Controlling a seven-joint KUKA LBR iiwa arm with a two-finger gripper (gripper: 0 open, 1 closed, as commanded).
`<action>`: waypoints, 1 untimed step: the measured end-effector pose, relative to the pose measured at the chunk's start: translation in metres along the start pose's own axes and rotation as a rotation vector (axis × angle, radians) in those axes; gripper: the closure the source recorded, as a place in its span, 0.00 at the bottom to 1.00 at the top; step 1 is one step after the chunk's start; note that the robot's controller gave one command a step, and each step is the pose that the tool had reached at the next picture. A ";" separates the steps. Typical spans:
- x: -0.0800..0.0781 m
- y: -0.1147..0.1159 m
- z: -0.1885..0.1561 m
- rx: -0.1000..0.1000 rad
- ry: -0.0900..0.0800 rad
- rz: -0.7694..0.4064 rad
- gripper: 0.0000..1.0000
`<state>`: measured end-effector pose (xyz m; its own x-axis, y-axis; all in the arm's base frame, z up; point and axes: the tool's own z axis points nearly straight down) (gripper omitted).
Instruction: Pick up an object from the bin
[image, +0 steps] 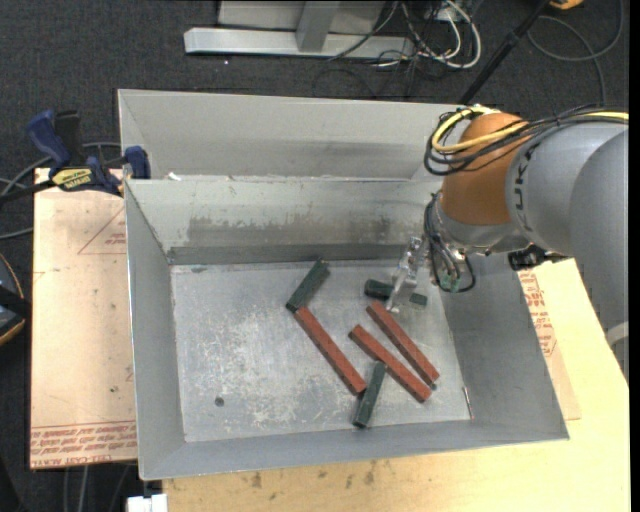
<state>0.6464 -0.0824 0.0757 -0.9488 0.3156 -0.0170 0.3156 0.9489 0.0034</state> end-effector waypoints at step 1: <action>0.000 0.000 0.000 0.000 0.000 0.000 1.00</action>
Offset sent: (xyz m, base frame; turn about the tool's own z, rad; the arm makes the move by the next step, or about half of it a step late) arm -0.0035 0.0128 0.0053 -0.1524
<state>0.6464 -0.0824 0.0757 -0.9488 0.3156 -0.0171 0.3156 0.9489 0.0033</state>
